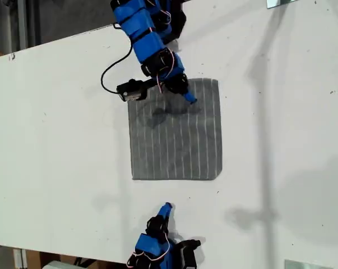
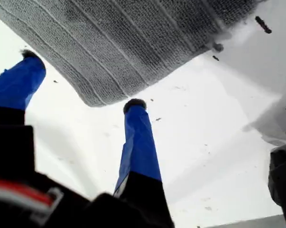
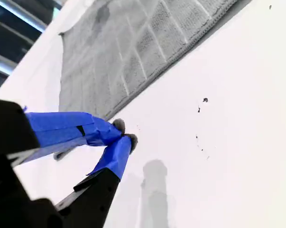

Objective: Grasp corners of a square towel and fold twice.

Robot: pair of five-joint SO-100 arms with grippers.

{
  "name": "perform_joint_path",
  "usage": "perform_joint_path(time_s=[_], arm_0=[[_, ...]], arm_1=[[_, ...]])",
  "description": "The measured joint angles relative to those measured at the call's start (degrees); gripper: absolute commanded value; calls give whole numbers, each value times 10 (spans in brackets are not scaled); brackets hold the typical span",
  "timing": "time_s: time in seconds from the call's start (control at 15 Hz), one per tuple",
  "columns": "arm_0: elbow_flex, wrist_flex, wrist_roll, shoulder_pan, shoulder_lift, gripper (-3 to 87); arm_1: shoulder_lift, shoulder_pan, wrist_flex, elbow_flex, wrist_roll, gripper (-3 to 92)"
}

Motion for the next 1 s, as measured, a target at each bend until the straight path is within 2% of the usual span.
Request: perform_joint_path(time_s=[0.13,0.27,0.4,0.6,0.73,0.87,1.0], arm_0=[[2,18,-47,30,0,-1],[5,5,-50,62,0,0],[5,3,-50,60,0,0],[5,0,-51,68,0,0],[5,0,-57,80,0,0],[5,0,-58,91,0,0],[5,0,-58,96,0,0]], arm_1=[[80,-79,-83,114,94,336],[159,-137,-221,240,155,337],[113,-142,-319,263,155,335],[36,-135,-414,270,146,341],[11,-130,-431,274,149,346],[16,-131,-400,276,154,348],[89,-133,-281,276,163,345]])
